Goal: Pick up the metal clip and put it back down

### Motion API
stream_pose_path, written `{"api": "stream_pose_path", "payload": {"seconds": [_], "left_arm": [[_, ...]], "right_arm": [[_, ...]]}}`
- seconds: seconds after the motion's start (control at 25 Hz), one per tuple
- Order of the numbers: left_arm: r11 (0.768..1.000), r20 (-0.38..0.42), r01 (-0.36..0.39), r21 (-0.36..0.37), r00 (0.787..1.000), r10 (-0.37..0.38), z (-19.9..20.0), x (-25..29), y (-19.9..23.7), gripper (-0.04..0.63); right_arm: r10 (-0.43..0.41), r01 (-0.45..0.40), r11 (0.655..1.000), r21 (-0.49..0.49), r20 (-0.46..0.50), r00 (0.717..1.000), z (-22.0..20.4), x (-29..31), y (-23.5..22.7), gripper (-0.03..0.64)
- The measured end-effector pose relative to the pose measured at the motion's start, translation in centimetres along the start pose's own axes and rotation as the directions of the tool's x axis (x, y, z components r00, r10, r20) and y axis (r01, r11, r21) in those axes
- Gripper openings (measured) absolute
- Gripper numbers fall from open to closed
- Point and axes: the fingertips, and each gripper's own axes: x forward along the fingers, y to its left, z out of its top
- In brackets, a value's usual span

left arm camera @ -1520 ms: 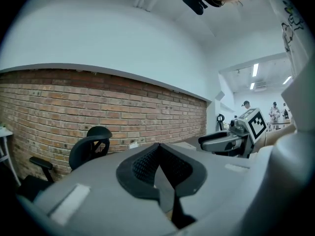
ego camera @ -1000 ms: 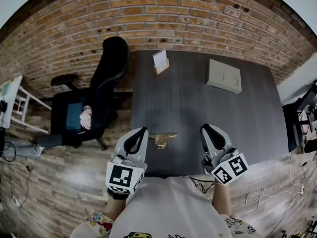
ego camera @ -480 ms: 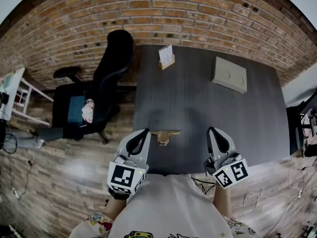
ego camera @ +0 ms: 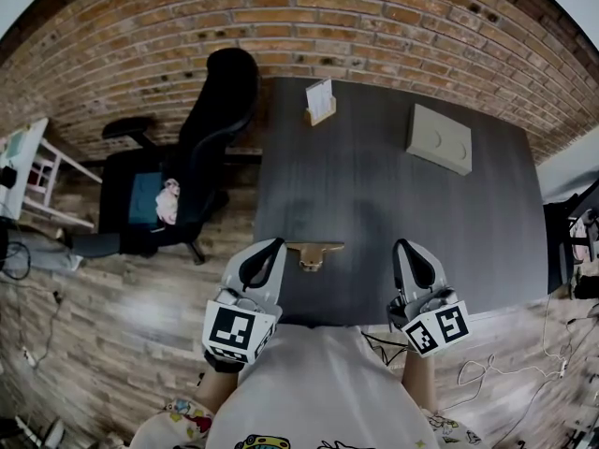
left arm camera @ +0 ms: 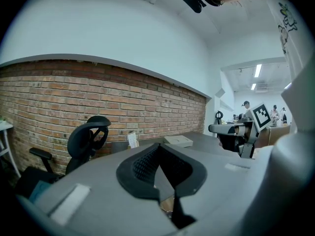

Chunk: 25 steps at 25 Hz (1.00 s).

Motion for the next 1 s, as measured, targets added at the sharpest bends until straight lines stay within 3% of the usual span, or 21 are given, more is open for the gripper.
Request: {"api": "stream_pose_path", "payload": {"seconds": [1.0], "left_arm": [[1.000, -0.005, -0.009, -0.001, 1.000, 0.009, -0.35, -0.21, 0.35, 0.012]], "right_arm": [[0.013, -0.018, 0.997, -0.073, -0.058, 0.998, -0.84, 0.55, 1.01, 0.000]]}}
